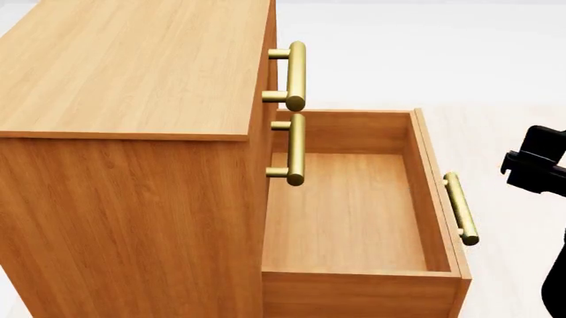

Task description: Put the bowl in the bottom drawer of the cabinet and close it.

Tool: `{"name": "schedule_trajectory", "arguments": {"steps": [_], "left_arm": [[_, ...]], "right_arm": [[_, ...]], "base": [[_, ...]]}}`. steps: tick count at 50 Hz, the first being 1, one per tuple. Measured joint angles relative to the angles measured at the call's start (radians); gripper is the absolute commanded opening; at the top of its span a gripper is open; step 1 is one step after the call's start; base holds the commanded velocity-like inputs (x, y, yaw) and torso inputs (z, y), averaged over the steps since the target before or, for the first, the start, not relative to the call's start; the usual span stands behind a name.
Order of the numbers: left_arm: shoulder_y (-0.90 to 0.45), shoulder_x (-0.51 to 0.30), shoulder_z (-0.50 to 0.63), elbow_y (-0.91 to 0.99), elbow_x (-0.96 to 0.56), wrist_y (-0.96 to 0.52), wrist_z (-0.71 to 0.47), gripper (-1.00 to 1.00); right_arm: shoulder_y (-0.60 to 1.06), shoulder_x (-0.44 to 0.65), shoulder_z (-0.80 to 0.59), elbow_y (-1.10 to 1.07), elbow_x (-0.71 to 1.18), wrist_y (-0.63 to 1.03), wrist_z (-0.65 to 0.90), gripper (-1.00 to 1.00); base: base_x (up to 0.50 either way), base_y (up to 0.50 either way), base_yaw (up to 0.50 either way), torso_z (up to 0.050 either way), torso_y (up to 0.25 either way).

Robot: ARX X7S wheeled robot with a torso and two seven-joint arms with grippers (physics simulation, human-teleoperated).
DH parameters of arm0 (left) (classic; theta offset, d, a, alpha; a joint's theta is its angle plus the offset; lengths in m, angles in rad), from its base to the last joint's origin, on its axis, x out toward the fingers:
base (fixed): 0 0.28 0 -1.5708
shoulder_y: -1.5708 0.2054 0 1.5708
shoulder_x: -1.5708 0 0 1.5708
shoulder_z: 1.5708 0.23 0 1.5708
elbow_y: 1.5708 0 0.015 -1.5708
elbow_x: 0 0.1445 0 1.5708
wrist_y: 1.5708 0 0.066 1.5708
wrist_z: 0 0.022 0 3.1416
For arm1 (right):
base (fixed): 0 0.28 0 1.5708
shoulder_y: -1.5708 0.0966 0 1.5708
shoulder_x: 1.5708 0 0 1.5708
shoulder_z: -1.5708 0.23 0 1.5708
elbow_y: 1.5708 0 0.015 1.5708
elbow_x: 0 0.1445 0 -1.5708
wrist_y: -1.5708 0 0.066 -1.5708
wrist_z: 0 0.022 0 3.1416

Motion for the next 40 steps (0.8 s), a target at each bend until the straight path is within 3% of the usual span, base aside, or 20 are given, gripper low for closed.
{"name": "schedule_trajectory", "arguments": {"steps": [40], "left_arm": [[-0.010, 0.004, 0.012, -0.069, 0.001, 0.064, 0.003, 1.00]], "right_arm": [[-0.015, -0.007, 0.154, 0.128, -0.131, -0.099, 0.218, 1.00]], "base": [[0.00, 0.00, 0.00, 0.000, 0.000]]}}
